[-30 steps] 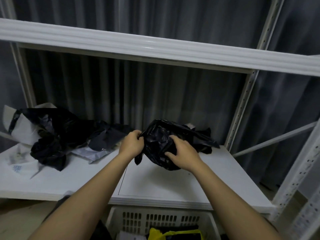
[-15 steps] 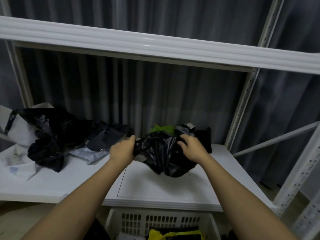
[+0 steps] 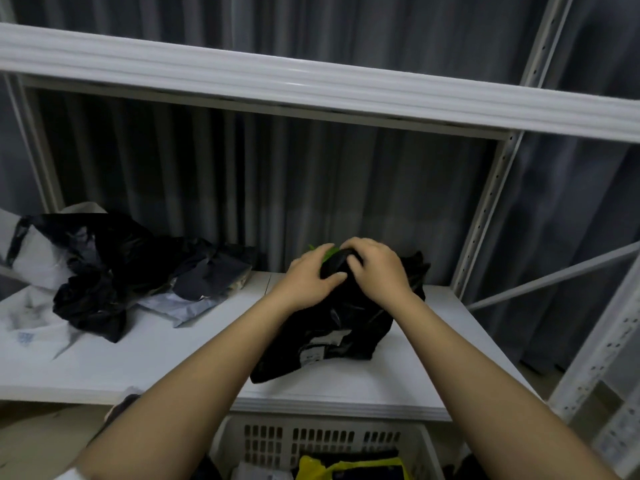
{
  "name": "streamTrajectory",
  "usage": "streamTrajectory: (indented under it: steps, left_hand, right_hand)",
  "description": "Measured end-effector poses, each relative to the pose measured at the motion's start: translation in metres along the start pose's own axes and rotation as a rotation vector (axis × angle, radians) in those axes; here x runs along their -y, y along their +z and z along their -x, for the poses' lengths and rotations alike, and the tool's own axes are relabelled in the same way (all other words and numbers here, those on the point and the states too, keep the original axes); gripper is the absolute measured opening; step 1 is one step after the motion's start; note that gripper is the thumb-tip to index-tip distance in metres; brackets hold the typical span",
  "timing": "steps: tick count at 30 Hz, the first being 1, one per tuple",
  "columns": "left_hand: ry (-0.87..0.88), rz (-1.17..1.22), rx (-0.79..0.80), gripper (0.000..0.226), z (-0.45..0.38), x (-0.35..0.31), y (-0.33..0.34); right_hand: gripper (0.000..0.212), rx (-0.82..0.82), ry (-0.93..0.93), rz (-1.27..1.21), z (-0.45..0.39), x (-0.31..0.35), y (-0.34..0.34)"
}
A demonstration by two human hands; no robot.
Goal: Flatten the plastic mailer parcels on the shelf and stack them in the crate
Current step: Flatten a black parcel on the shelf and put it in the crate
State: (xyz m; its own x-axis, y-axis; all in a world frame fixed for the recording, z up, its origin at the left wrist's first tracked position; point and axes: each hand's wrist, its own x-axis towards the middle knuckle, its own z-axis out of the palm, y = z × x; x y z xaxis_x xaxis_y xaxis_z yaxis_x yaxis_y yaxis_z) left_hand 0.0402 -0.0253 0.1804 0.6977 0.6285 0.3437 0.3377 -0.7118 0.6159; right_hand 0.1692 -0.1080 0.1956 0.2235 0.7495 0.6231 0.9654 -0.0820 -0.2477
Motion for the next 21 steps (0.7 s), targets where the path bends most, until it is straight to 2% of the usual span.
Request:
streamTrajectory:
  steps: [2,4,7,9,11,14,15,17,19,21]
  left_hand:
    - [-0.004,-0.118,-0.106,0.037,-0.003,-0.003,0.007]
    - [-0.056,-0.122,-0.196,0.024,-0.003,0.002,0.006]
    - [-0.047,0.031,-0.229,0.014,-0.008,0.015,0.002]
    - [-0.04,0.162,-0.199,0.014,-0.014,0.019,-0.002]
    - [-0.073,0.317,-0.208,0.015,-0.018,0.017,-0.007]
    - [-0.189,0.51,-0.22,0.02,-0.023,0.015,-0.017]
    - [-0.223,0.516,-0.23,0.023,-0.027,0.018,-0.019]
    - [-0.273,0.482,-0.288,0.026,-0.035,0.028,-0.024]
    - [-0.341,0.35,-0.387,0.028,-0.046,0.041,-0.025]
    - [-0.446,0.15,-0.411,0.035,-0.055,0.049,-0.022]
  right_hand:
    - [0.023,0.017,-0.019,-0.166,0.0,0.007,0.0]
    - [0.034,0.075,-0.014,-0.225,0.003,0.001,-0.006]
    - [0.059,0.303,0.014,0.097,0.004,-0.026,-0.016]
    - [0.068,0.388,0.033,0.344,0.005,-0.043,-0.019]
    - [0.065,0.395,0.055,0.446,0.005,-0.053,-0.016]
    - [0.041,0.317,0.046,0.431,0.01,-0.061,-0.004]
    - [0.033,0.278,0.043,0.37,0.013,-0.065,0.002]
    - [0.02,0.237,0.136,0.069,0.019,-0.069,0.011]
    - [0.021,0.2,0.276,-0.252,0.023,-0.067,0.017]
    - [0.027,0.116,0.422,-0.446,0.023,-0.065,0.025]
